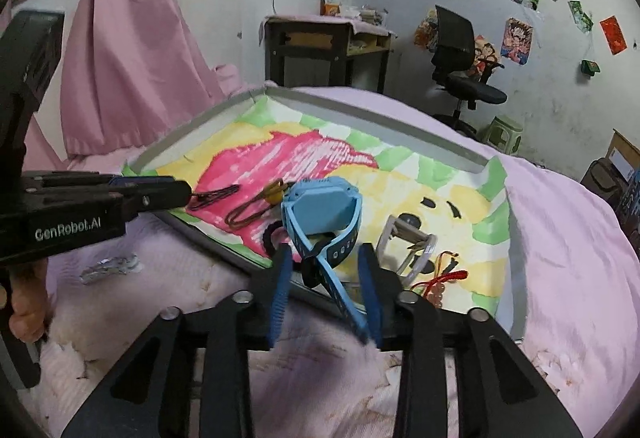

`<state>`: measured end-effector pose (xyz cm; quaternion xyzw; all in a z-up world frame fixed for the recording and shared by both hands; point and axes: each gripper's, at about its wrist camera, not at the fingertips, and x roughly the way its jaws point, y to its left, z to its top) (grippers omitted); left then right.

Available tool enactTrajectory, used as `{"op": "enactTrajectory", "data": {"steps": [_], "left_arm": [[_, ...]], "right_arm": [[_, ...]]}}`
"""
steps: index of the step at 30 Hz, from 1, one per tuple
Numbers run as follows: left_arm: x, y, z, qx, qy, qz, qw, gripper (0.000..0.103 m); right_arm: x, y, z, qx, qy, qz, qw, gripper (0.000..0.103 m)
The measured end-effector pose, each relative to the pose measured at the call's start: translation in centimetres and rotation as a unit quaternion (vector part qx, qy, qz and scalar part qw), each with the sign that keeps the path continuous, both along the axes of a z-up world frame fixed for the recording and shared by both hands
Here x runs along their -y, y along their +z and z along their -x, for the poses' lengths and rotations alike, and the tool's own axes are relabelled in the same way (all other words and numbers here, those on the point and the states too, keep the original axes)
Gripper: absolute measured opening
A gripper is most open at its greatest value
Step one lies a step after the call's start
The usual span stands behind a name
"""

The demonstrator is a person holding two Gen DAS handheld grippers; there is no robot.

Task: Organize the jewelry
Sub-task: 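Carry the hair clip and smartwatch into the tray and open both tools, then withdraw both tools from the tray toward the white clip and silver rings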

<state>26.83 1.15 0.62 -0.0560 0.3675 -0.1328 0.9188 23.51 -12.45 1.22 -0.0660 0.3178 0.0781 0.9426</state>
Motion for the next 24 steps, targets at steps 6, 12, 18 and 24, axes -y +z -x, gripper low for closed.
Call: {"op": "enactTrajectory", "data": {"steps": [6, 12, 18, 24], "left_arm": [[-0.4, 1.1, 2.9, 0.050, 0.003, 0.002, 0.9987, 0.056], [-1.2, 1.5, 5.9, 0.098, 0.017, 0.008, 0.9950, 0.081], [-0.8, 1.6, 8.4, 0.135, 0.019, 0.001, 0.9907, 0.092], [-0.3, 1.5, 11.1, 0.161, 0.015, -0.003, 0.9869, 0.096]], "right_arm": [[1.0, 1.6, 1.9, 0.038, -0.012, -0.021, 0.999, 0.048], [2.7, 2.6, 4.5, 0.072, -0.026, -0.059, 0.995, 0.066], [4.4, 2.7, 7.5, 0.103, -0.039, -0.089, 0.990, 0.088], [5.9, 2.8, 10.0, 0.120, -0.045, -0.101, 0.987, 0.098]]}}
